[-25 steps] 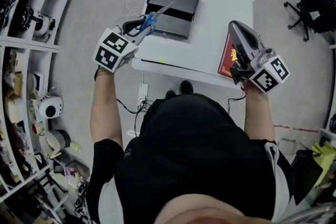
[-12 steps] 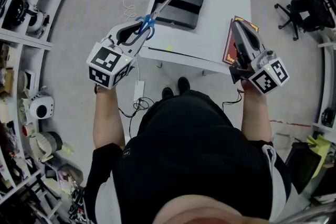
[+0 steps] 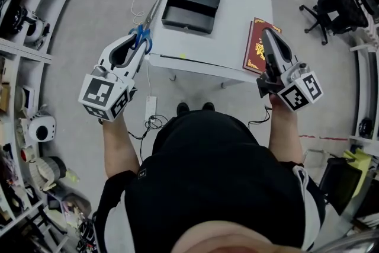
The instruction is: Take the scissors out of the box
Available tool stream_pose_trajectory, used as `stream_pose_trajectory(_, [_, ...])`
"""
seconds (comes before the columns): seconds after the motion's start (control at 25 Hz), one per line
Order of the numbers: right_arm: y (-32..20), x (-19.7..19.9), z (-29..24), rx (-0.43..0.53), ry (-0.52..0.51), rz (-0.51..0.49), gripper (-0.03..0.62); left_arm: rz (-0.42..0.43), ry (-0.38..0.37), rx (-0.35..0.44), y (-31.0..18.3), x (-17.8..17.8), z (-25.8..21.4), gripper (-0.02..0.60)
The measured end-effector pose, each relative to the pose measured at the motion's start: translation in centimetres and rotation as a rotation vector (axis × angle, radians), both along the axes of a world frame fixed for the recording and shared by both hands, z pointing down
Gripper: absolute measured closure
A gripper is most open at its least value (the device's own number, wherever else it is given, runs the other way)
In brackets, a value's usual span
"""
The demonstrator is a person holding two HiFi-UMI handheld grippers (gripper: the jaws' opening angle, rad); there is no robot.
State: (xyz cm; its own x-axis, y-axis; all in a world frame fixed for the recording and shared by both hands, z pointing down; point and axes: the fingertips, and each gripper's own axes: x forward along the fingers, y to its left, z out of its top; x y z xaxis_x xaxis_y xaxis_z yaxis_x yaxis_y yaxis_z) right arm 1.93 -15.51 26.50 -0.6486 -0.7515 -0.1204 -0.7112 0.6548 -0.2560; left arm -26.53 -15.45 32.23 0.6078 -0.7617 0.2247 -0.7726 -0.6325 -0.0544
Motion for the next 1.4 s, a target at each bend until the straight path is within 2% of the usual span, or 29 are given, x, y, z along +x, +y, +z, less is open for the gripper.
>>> stream_pose_trajectory(0.24, [0.4, 3.7, -0.3, 0.009, -0.008, 0.033, 0.566, -0.063, 0.039, 0.035, 0.1, 0.6, -1.3, 0.485])
stream_pose_trajectory(0.52, [0.8, 7.1, -0.9, 0.029, -0.014, 0.045, 0.566, -0.064, 0.079, 0.065, 0.4, 3.5, -2.9, 0.485])
stream_pose_trajectory(1.4, [0.3, 6.8, -0.7, 0.04, 0.0, 0.01, 0.566, -0.099, 0.088, 0.098, 1.0, 3.4, -3.8, 0.485])
